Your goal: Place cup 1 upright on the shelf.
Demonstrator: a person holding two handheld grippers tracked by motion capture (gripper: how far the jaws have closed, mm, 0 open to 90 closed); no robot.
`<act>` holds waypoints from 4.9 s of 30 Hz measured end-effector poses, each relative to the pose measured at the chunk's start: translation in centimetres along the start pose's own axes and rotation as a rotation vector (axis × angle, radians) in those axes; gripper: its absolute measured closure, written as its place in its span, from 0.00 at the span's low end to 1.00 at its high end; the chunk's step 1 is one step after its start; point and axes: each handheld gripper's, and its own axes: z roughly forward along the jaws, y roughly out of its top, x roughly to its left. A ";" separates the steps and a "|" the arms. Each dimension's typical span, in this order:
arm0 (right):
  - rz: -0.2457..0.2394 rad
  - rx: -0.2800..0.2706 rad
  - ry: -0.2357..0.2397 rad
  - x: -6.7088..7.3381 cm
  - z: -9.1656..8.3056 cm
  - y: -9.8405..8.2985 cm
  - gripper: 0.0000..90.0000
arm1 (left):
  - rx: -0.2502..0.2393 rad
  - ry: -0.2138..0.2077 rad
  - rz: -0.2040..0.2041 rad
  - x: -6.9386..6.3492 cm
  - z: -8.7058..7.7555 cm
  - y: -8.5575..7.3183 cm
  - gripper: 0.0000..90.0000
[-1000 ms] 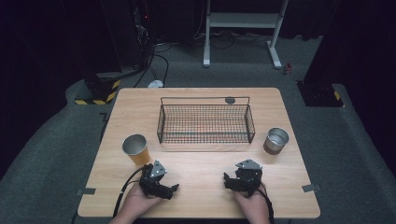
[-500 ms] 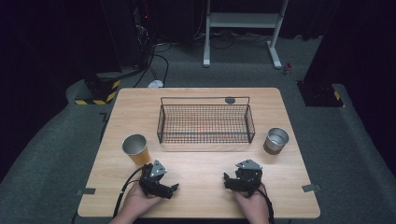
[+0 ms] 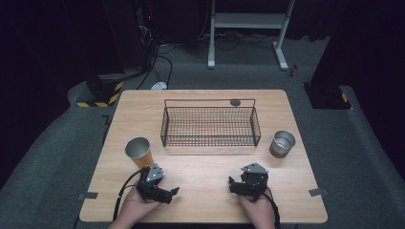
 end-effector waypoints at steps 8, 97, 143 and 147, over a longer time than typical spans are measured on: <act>-0.002 -0.001 -0.001 0.0 0.0 0.0 0.10 | 0.005 0.012 0.003 0.9 -1.0 -0.4 0.00; -0.006 -0.001 0.001 -0.1 0.0 0.0 0.10 | -0.231 0.213 -0.206 9.3 -5.0 -0.4 0.01; -0.005 -0.001 0.000 0.0 0.0 0.0 0.10 | -0.343 0.254 -0.161 9.4 -4.2 -0.8 0.14; -0.006 -0.001 0.000 -0.1 0.0 0.0 0.10 | -0.346 0.259 -0.165 9.4 -4.2 -0.8 0.14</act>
